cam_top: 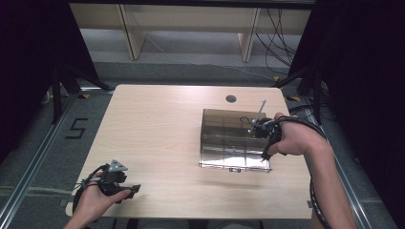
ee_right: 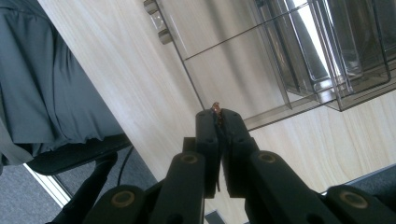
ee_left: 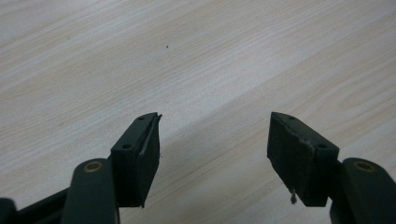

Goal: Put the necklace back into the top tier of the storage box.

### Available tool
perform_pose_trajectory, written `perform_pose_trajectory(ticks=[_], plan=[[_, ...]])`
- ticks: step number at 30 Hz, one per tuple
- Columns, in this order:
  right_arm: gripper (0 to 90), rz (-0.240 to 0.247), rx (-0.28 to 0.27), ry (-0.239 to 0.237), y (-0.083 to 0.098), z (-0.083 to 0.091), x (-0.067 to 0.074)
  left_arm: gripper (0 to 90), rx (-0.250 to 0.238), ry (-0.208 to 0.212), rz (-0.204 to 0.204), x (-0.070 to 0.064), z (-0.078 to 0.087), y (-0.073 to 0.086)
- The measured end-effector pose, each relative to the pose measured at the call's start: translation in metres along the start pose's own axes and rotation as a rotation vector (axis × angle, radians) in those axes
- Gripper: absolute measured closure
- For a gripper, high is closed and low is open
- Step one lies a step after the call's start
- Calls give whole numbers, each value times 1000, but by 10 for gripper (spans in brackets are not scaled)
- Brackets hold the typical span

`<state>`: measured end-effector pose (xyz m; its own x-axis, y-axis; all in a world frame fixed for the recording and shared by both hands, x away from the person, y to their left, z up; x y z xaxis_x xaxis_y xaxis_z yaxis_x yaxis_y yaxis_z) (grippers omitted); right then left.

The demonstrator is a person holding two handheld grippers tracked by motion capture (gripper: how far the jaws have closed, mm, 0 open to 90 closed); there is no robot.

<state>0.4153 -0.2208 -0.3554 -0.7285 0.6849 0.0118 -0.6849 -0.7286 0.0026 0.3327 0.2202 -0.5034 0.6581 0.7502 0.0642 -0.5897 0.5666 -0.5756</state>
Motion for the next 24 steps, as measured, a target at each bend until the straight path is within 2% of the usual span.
perform_pose_trajectory(ticks=[1,2,5,7,8,11,12,14,15,18,19,20,21,24], plan=[[870,-13,3,3,0,0,0,343,-2,1,-1,0,0,0],[870,9,-4,-5,-1,-1,-2,343,-2,0,0,0,0,0],[870,-19,-4,3,-3,-2,-3,343,0,1,0,0,0,0],[870,-16,-16,-11,-4,-3,-4,343,0,0,0,0,0,0],[870,-6,-16,8,-5,-4,-6,343,0,0,0,0,0,0],[870,-18,-16,-4,-6,-6,-6,343,3,5,-2,0,0,0],[870,-5,-17,1,-7,-7,-8,343,2,5,-3,1,0,0],[870,-14,-17,-7,-8,-8,-8,344,2,5,-2,1,0,0],[870,-32,-7,4,-8,-9,-9,343,2,4,-2,1,0,0],[870,-12,-20,-10,-10,-11,-11,343,-4,5,3,0,0,0],[870,-12,-13,11,-11,-12,-12,343,-4,6,4,0,0,0],[870,-24,-19,-10,-12,-13,-11,343,-4,6,3,0,0,0],[870,-37,-15,-5,-11,-13,-11,344,-4,6,3,0,0,0],[870,-30,-15,12,-13,-14,-13,343,4,7,-4,1,0,0]])
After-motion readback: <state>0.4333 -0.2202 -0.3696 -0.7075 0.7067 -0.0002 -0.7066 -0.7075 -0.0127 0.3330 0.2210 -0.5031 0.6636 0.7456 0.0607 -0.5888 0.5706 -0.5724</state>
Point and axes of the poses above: each handheld gripper's, and its own axes: z roughly backward along the jaws, y roughly out of its underside, x roughly to its left, the point moved 3 cm from there along -z, roughly forward along the jaws, and after that the axes turned 12 degrees about -z, right-handed, at the moved point
